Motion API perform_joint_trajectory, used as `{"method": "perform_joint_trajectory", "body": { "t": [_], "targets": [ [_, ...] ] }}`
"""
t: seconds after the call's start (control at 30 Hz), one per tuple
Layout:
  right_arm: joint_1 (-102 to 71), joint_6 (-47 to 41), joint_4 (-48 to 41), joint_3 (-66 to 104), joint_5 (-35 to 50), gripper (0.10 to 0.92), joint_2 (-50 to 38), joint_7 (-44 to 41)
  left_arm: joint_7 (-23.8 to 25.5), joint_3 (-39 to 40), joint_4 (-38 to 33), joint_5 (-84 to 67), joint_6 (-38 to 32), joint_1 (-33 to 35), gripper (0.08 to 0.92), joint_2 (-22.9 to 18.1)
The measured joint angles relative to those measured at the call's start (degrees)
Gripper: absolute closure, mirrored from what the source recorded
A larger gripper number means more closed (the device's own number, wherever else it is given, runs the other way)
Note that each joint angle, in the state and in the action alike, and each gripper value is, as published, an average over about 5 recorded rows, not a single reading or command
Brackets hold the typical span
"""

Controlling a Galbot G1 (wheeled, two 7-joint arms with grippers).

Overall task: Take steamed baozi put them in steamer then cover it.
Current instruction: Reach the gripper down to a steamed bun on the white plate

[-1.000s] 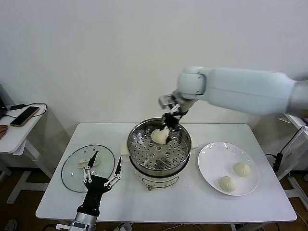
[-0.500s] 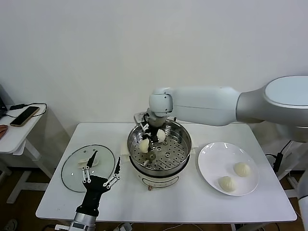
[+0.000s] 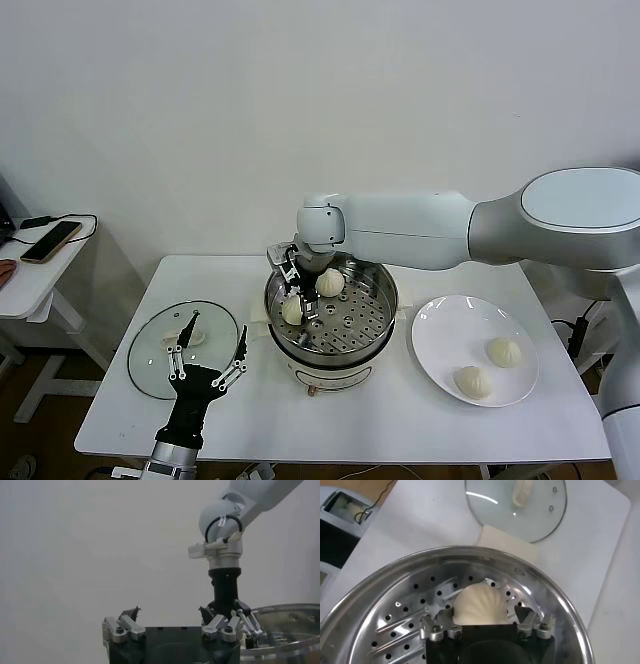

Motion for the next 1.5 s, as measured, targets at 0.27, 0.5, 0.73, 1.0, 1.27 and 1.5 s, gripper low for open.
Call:
{"method": "perform_joint_trajectory", "body": {
  "t": [0.27, 0.5, 0.73, 1.0, 1.27, 1.5],
  "targets": [
    [4.43, 1.24, 6.48, 2.56, -1.3, 0.203, -10.64, -5.7, 0.16, -0.02, -0.7, 0.39, 0.46, 0.41, 0.177, -0.39],
    [8.38, 3.92, 11.28, 3.17, -4.69, 0.203, -24.92, -12.58, 0.2, 0.15, -1.0, 0.79, 0.68, 0.5, 0.177, -0.07],
    [7.84, 7.84, 12.54, 3.26, -10.81, 0.203, -37.85, -17.38, 0.21, 0.64, -1.15, 0.93, 0.76, 0.26, 0.177, 0.15],
    [-3.15, 11.12, 12.09, 8.92, -18.77, 0.203, -46.96, -18.81, 0.17, 1.14, -0.82, 1.04, 0.8, 0.04, 0.177, -0.19],
    [-16.45, 12.38, 10.12, 16.96, -24.68, 0.203, -49.15, -18.75, 0.07, 0.87, -0.37, 1.1, 0.89, 0.08, 0.177, -0.33],
    [-24.19, 12.97, 7.69, 21.59, -27.83, 0.203, -48.71, -18.0, -0.08, 0.44, 0.16, 1.1, 0.68, 0.13, 0.177, -0.32]
  ]
}}
